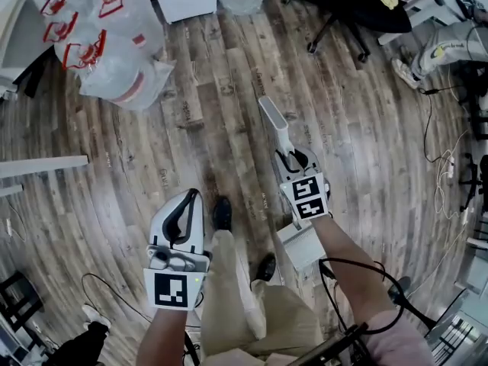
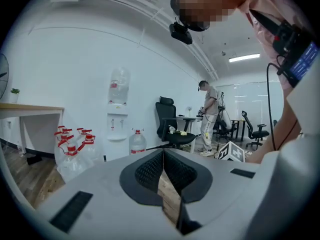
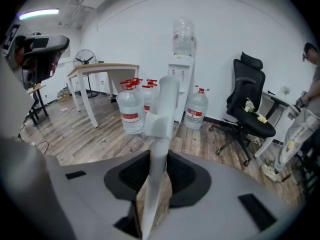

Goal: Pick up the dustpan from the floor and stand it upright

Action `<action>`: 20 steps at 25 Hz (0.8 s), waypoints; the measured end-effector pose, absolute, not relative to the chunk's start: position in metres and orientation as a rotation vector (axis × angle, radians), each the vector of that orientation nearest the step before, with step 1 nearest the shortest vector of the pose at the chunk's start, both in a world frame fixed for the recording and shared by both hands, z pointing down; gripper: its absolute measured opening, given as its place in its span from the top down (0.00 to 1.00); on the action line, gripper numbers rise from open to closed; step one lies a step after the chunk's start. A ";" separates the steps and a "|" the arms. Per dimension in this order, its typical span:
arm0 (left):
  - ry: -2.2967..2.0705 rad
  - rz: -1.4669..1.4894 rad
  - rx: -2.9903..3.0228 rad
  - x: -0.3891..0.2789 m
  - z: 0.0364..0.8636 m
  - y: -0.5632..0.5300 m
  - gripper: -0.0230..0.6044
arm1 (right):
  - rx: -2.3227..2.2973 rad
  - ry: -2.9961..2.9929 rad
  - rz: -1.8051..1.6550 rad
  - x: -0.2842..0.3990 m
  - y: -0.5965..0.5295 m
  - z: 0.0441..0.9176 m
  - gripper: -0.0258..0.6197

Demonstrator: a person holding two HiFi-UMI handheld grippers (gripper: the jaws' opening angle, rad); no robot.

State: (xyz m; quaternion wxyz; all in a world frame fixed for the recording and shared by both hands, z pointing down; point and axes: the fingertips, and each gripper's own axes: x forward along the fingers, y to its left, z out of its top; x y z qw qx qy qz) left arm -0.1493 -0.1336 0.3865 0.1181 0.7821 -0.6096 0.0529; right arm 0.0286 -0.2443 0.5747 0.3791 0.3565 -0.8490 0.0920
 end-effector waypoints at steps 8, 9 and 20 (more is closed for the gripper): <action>-1.749 0.119 2.422 -0.085 0.330 -0.096 0.94 | 0.991 -2.220 0.206 0.097 -0.195 0.508 0.80; -1.745 0.118 2.431 -0.077 0.323 -0.092 0.94 | 1.001 -2.226 0.202 0.106 -0.188 0.501 0.80; -1.667 0.156 2.566 0.008 0.268 -0.041 0.94 | 1.090 -2.276 0.149 0.201 -0.112 0.442 0.80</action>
